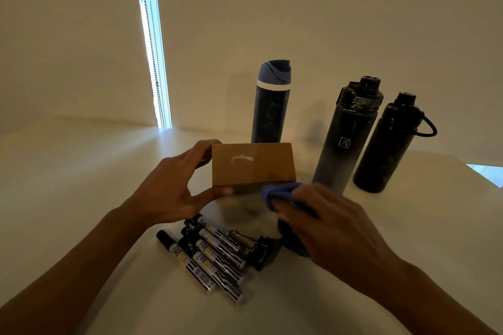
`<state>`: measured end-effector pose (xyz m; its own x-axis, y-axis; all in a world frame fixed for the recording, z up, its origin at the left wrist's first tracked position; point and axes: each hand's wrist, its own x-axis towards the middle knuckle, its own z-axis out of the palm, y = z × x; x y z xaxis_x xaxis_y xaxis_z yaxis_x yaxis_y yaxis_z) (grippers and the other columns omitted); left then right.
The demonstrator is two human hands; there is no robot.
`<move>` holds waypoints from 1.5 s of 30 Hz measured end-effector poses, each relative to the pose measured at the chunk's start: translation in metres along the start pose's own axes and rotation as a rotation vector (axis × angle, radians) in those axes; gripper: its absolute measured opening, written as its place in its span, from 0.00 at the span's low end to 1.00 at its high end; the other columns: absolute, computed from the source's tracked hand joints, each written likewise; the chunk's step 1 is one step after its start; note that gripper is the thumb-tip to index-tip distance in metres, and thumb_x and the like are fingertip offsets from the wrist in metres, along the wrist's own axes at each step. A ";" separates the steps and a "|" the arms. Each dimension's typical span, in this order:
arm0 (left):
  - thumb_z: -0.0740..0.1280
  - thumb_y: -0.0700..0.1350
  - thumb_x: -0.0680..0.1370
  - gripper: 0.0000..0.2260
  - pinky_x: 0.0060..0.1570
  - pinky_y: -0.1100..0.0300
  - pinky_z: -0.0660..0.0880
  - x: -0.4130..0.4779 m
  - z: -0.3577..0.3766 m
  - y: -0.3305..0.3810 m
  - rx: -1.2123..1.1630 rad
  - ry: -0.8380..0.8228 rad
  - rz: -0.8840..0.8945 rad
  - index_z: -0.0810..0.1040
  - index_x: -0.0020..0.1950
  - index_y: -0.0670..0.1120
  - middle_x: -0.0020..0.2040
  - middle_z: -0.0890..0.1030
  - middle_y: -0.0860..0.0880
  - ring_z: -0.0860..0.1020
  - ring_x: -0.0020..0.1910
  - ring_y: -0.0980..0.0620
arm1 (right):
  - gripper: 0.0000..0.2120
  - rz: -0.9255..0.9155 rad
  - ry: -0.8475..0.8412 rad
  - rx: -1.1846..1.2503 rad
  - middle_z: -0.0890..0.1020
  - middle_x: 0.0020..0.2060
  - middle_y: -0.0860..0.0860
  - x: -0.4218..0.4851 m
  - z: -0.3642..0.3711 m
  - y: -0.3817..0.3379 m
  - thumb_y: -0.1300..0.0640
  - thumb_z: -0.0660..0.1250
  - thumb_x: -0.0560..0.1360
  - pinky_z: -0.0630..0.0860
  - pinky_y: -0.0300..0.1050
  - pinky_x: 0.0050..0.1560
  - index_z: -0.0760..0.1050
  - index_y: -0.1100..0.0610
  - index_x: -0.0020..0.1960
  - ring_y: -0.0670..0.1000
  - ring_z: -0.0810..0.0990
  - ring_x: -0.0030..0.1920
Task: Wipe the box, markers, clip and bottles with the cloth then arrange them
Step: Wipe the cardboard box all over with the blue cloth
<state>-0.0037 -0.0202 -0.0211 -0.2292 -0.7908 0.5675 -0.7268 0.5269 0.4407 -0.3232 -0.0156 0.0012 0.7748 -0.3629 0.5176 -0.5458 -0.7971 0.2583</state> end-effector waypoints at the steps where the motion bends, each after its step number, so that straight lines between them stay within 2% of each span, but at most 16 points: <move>1: 0.74 0.67 0.74 0.37 0.70 0.53 0.75 0.000 0.000 0.000 -0.002 0.004 0.001 0.65 0.77 0.55 0.70 0.77 0.60 0.78 0.68 0.60 | 0.18 0.072 0.050 0.041 0.76 0.54 0.48 -0.001 -0.004 0.003 0.55 0.61 0.76 0.78 0.46 0.45 0.72 0.49 0.65 0.49 0.76 0.51; 6: 0.80 0.59 0.70 0.36 0.71 0.62 0.73 0.001 -0.001 0.003 -0.089 0.006 -0.029 0.70 0.74 0.54 0.68 0.78 0.63 0.77 0.67 0.63 | 0.19 0.321 0.060 0.042 0.75 0.53 0.50 0.015 -0.005 0.024 0.51 0.54 0.81 0.78 0.48 0.43 0.76 0.54 0.66 0.48 0.74 0.48; 12: 0.83 0.51 0.68 0.34 0.69 0.62 0.74 0.002 -0.001 -0.001 -0.148 0.018 -0.018 0.74 0.71 0.51 0.66 0.80 0.62 0.79 0.66 0.60 | 0.21 0.195 0.027 -0.002 0.73 0.54 0.53 0.040 0.007 0.022 0.48 0.58 0.82 0.73 0.39 0.43 0.72 0.58 0.70 0.47 0.72 0.47; 16: 0.83 0.52 0.67 0.34 0.68 0.64 0.74 0.001 -0.001 -0.003 -0.144 0.049 -0.014 0.76 0.70 0.49 0.65 0.82 0.59 0.80 0.65 0.59 | 0.25 0.159 0.000 0.040 0.73 0.54 0.53 0.055 0.009 0.018 0.43 0.49 0.84 0.74 0.40 0.45 0.72 0.58 0.69 0.46 0.71 0.48; 20: 0.83 0.51 0.67 0.33 0.68 0.63 0.74 0.001 -0.002 -0.003 -0.148 0.069 0.003 0.77 0.69 0.48 0.63 0.82 0.58 0.81 0.64 0.57 | 0.15 -0.023 0.035 -0.063 0.69 0.53 0.50 0.050 0.010 0.013 0.50 0.61 0.80 0.69 0.39 0.42 0.70 0.54 0.64 0.47 0.71 0.46; 25: 0.82 0.53 0.67 0.34 0.68 0.59 0.76 0.001 -0.002 -0.003 -0.143 0.068 0.003 0.77 0.71 0.48 0.64 0.82 0.58 0.81 0.65 0.56 | 0.20 -0.054 0.076 0.065 0.68 0.49 0.46 0.034 0.002 -0.001 0.55 0.72 0.71 0.77 0.42 0.36 0.69 0.51 0.60 0.47 0.73 0.41; 27: 0.82 0.54 0.67 0.35 0.68 0.58 0.76 0.001 -0.002 -0.003 -0.141 0.072 -0.015 0.77 0.71 0.48 0.65 0.82 0.58 0.80 0.65 0.56 | 0.22 -0.099 -0.007 -0.003 0.70 0.50 0.47 0.024 0.001 0.003 0.54 0.74 0.71 0.76 0.43 0.35 0.70 0.52 0.61 0.47 0.72 0.42; 29: 0.81 0.56 0.67 0.35 0.68 0.61 0.75 0.001 -0.004 -0.002 -0.153 0.074 -0.034 0.77 0.72 0.49 0.65 0.82 0.59 0.80 0.65 0.58 | 0.21 -0.107 -0.019 -0.012 0.72 0.51 0.48 0.011 -0.002 0.004 0.53 0.73 0.73 0.75 0.42 0.37 0.70 0.52 0.63 0.48 0.72 0.44; 31: 0.81 0.56 0.66 0.35 0.68 0.62 0.75 0.001 -0.004 -0.001 -0.160 0.070 -0.048 0.77 0.71 0.51 0.64 0.82 0.60 0.80 0.64 0.59 | 0.16 -0.004 -0.031 0.025 0.72 0.54 0.45 0.000 -0.008 0.008 0.51 0.63 0.78 0.78 0.44 0.43 0.70 0.49 0.65 0.46 0.75 0.48; 33: 0.84 0.52 0.66 0.35 0.68 0.61 0.75 0.001 -0.003 -0.002 -0.173 0.059 -0.067 0.78 0.71 0.51 0.64 0.82 0.60 0.80 0.65 0.58 | 0.20 0.134 -0.246 -0.061 0.67 0.65 0.41 0.025 -0.008 0.017 0.47 0.47 0.83 0.73 0.43 0.60 0.63 0.43 0.73 0.44 0.71 0.61; 34: 0.84 0.50 0.66 0.35 0.69 0.61 0.75 0.001 -0.003 -0.002 -0.183 0.052 -0.076 0.78 0.71 0.51 0.63 0.82 0.59 0.80 0.65 0.57 | 0.23 0.173 -0.331 -0.127 0.62 0.71 0.40 0.016 -0.005 0.032 0.45 0.42 0.84 0.67 0.41 0.67 0.57 0.46 0.77 0.43 0.66 0.68; 35: 0.85 0.49 0.65 0.35 0.69 0.61 0.75 0.001 -0.002 -0.001 -0.190 0.048 -0.084 0.78 0.70 0.52 0.63 0.82 0.59 0.80 0.65 0.57 | 0.24 0.420 -0.547 -0.112 0.62 0.74 0.43 0.027 0.002 0.037 0.45 0.45 0.84 0.65 0.40 0.71 0.58 0.53 0.77 0.45 0.65 0.71; 36: 0.85 0.49 0.65 0.35 0.69 0.61 0.75 0.002 -0.002 0.000 -0.191 0.049 -0.087 0.78 0.70 0.52 0.63 0.82 0.59 0.80 0.65 0.57 | 0.23 0.505 -0.506 -0.045 0.67 0.72 0.47 0.033 -0.001 0.034 0.47 0.52 0.83 0.69 0.42 0.68 0.63 0.56 0.74 0.48 0.69 0.68; 37: 0.86 0.49 0.65 0.35 0.68 0.61 0.75 0.002 -0.002 0.000 -0.185 0.050 -0.086 0.78 0.70 0.52 0.62 0.82 0.59 0.80 0.65 0.57 | 0.21 0.409 -0.303 -0.015 0.72 0.65 0.51 0.044 0.004 0.026 0.49 0.57 0.82 0.77 0.46 0.59 0.69 0.57 0.71 0.51 0.74 0.61; 39: 0.86 0.48 0.65 0.34 0.68 0.61 0.75 0.002 -0.002 0.001 -0.179 0.045 -0.083 0.78 0.69 0.52 0.62 0.83 0.59 0.80 0.64 0.57 | 0.20 0.243 -0.047 -0.054 0.73 0.56 0.54 0.052 0.001 0.021 0.50 0.60 0.81 0.79 0.47 0.47 0.71 0.58 0.70 0.51 0.74 0.51; 45: 0.85 0.47 0.66 0.32 0.67 0.63 0.76 0.000 -0.005 -0.002 -0.195 0.060 -0.085 0.79 0.68 0.50 0.61 0.83 0.58 0.81 0.63 0.56 | 0.21 0.075 0.006 -0.061 0.72 0.56 0.54 0.065 0.007 0.014 0.47 0.52 0.84 0.75 0.44 0.45 0.72 0.57 0.68 0.49 0.72 0.51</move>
<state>0.0012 -0.0198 -0.0186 -0.1299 -0.8180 0.5604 -0.6013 0.5144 0.6114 -0.2778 -0.0537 0.0325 0.7295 -0.4172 0.5420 -0.6206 -0.7368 0.2681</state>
